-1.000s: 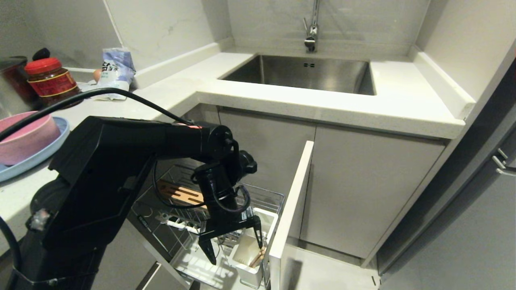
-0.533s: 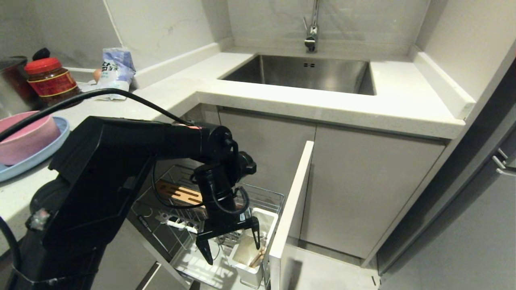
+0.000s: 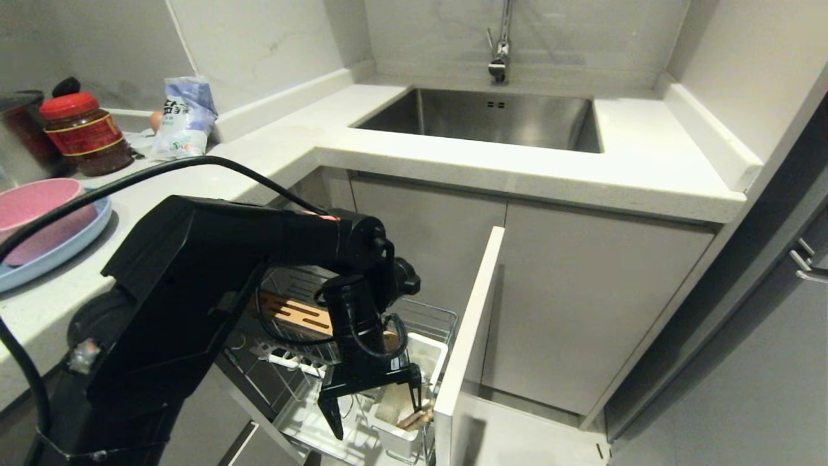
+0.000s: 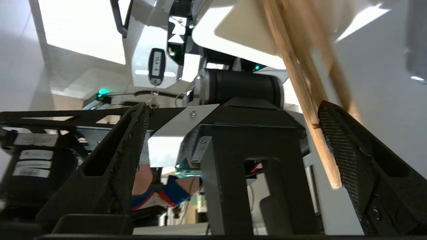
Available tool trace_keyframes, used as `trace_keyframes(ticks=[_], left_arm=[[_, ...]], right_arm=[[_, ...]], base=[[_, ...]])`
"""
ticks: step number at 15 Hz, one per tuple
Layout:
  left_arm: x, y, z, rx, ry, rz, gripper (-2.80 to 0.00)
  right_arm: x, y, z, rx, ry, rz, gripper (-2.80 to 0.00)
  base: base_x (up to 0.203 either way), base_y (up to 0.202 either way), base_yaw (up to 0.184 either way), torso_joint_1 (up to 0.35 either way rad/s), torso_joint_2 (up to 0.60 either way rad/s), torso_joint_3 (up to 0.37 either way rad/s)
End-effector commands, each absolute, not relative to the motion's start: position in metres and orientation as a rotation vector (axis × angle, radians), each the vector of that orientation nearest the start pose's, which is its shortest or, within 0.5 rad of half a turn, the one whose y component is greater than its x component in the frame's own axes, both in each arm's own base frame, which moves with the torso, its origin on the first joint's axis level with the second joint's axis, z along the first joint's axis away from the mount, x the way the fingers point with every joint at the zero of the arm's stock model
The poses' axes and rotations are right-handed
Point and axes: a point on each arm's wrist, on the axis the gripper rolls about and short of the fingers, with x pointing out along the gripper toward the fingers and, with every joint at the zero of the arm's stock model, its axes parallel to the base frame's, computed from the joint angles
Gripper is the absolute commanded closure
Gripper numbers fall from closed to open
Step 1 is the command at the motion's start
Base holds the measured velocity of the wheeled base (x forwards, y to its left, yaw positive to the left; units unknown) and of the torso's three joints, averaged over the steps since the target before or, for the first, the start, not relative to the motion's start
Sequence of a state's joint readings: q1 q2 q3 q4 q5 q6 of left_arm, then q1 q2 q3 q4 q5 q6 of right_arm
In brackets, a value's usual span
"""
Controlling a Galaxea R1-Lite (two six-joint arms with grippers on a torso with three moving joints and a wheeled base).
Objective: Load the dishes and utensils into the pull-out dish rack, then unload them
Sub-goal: Take the chopsticks out of the cupboard
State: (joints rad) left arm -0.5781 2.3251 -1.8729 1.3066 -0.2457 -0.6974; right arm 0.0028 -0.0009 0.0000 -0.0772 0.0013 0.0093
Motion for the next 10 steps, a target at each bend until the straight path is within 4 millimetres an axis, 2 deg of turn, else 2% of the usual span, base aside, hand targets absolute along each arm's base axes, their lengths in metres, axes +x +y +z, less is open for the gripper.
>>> trace_keyframes(ticks=[1,10], left_arm=[[0.311,-0.209,0.107,-0.169,1.884,0.050,-2.80],[0.316,-0.195,0.107,-0.143,1.888,0.052,-2.80]], right_arm=[[-0.021,0.000,0.076,0.009,-0.054,0.005,0.00],[-0.021,0.000,0.076,0.009,-0.054,0.005,0.00]], base=[[0.000,0.000,0.000,0.000,0.00,0.000],[0.000,0.000,0.000,0.000,0.00,0.000]])
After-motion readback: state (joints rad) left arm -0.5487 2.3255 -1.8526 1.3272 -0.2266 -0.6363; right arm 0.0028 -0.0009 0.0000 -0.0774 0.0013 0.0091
